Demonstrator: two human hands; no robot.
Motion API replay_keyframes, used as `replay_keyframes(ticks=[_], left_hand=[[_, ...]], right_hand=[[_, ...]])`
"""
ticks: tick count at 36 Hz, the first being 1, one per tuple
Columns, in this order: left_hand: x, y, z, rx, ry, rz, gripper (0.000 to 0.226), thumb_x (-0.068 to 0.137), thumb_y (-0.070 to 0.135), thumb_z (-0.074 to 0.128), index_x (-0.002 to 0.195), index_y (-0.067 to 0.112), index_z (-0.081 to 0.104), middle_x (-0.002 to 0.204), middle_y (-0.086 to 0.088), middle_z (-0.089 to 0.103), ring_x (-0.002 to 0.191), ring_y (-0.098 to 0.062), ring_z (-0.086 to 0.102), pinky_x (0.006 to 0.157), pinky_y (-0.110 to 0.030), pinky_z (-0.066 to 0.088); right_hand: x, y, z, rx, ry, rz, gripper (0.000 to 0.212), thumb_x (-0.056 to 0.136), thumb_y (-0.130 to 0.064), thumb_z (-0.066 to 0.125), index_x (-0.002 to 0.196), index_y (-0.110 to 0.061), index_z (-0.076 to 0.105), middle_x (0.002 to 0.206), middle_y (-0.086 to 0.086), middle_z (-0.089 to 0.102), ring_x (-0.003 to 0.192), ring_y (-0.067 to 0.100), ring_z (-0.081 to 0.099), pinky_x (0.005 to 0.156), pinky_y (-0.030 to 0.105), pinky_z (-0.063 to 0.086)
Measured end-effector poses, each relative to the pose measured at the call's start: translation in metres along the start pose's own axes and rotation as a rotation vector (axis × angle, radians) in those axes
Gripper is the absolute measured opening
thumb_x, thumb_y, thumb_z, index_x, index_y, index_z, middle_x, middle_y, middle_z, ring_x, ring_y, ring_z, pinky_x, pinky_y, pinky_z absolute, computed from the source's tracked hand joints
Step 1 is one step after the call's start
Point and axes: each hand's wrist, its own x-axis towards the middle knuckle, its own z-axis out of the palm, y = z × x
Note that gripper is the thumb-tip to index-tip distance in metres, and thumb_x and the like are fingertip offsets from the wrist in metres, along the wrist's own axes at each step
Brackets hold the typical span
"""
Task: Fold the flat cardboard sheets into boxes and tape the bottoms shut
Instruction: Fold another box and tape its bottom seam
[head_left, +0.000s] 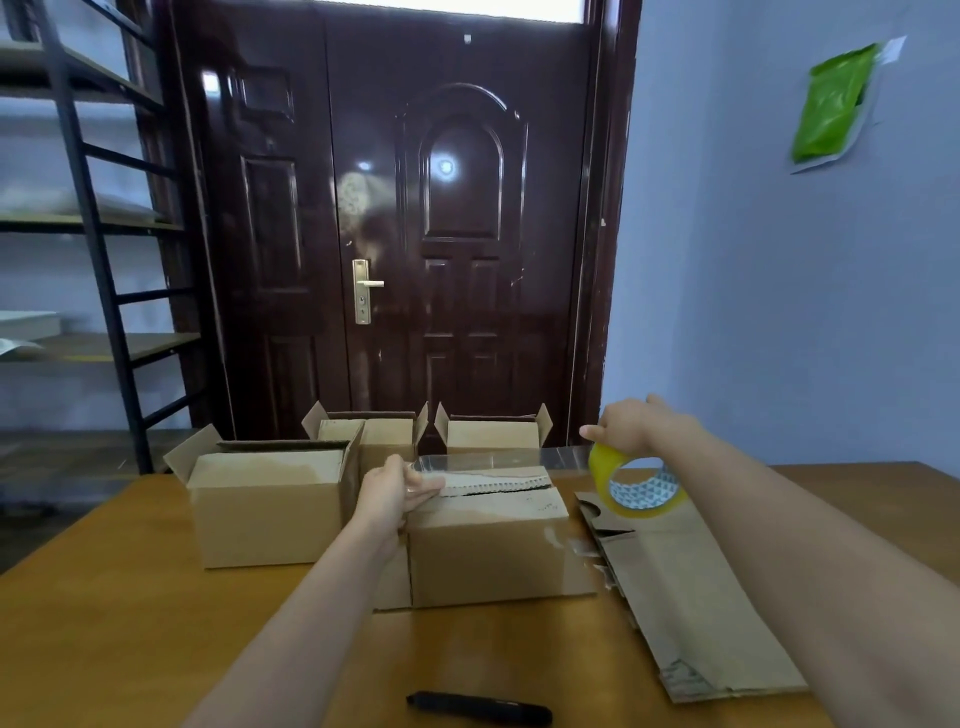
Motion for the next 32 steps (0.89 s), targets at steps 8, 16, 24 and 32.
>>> replay_keyframes(ticks=[8, 16, 24, 32], left_hand=[[0.002, -0.001, -0.007, 0.020, 0.018, -0.008, 0.022, 0.093, 0.017, 0.035, 0.079, 0.015, 0.052, 0.088, -0.006, 0.076, 0.103, -0.017, 0.062, 0.109, -0.051, 0.030], [0.003, -0.004, -0.004, 0.069, 0.025, -0.010, 0.020, 0.093, 0.016, 0.039, 0.084, 0.013, 0.056, 0.100, -0.009, 0.070, 0.113, -0.024, 0.051, 0.108, -0.050, 0.033], [0.004, -0.009, -0.002, 0.085, 0.019, 0.072, 0.039, 0.091, 0.013, 0.040, 0.057, 0.015, 0.059, 0.100, -0.006, 0.070, 0.100, -0.016, 0.056, 0.103, -0.046, 0.036], [0.003, -0.016, 0.001, 0.177, 0.047, 0.212, 0.026, 0.089, 0.014, 0.048, 0.087, 0.000, 0.070, 0.098, -0.003, 0.064, 0.091, -0.014, 0.053, 0.069, -0.028, 0.039]], right_hand=[[0.012, -0.012, 0.017, 0.014, -0.022, -0.025, 0.055, 0.099, -0.054, 0.028, 0.117, -0.015, 0.062, 0.119, 0.007, 0.062, 0.117, 0.025, 0.052, 0.109, 0.042, 0.022], [0.021, -0.018, 0.027, -0.045, -0.054, -0.029, 0.050, 0.099, -0.052, 0.030, 0.105, -0.013, 0.061, 0.108, 0.005, 0.062, 0.115, 0.024, 0.053, 0.110, 0.042, 0.020], [0.025, -0.031, 0.051, -0.135, -0.131, -0.066, 0.043, 0.100, -0.049, 0.032, 0.088, -0.015, 0.054, 0.093, 0.002, 0.058, 0.097, 0.021, 0.053, 0.108, 0.042, 0.024], [0.025, -0.051, 0.072, -0.098, -0.088, -0.092, 0.026, 0.101, -0.026, 0.028, 0.088, -0.017, 0.050, 0.088, -0.001, 0.054, 0.104, 0.022, 0.056, 0.107, 0.042, 0.022]])
